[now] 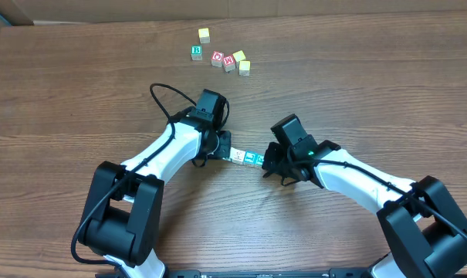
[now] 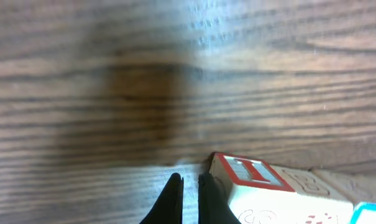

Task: Flip 4 blocks

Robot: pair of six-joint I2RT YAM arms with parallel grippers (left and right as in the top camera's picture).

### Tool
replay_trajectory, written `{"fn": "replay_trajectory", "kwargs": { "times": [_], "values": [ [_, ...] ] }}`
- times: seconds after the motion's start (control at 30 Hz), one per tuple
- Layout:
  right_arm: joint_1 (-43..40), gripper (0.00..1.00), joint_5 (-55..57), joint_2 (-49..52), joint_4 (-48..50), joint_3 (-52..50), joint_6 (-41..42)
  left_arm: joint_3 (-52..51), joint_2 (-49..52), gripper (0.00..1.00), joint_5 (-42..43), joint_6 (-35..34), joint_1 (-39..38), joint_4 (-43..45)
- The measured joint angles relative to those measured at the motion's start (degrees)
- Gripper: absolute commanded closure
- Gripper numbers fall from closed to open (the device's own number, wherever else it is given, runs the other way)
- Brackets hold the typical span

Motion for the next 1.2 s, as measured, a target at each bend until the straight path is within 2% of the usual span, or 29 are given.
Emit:
{"fn": "replay_trajectory", "kwargs": {
  "times": [0.5,1.2],
  "values": [
    [2.12,0.96,-0.02,0.02,-0.07,-0.39,15.91,-0.04,0.00,0.95,-1.09,0.44,0.20,4.87],
    [4.74,0.96,-1.38,0.07,1.16,-0.59,27.56,-0.04,0.00,0.96,-1.73,0.44,0.15,8.31]
  ]
}}
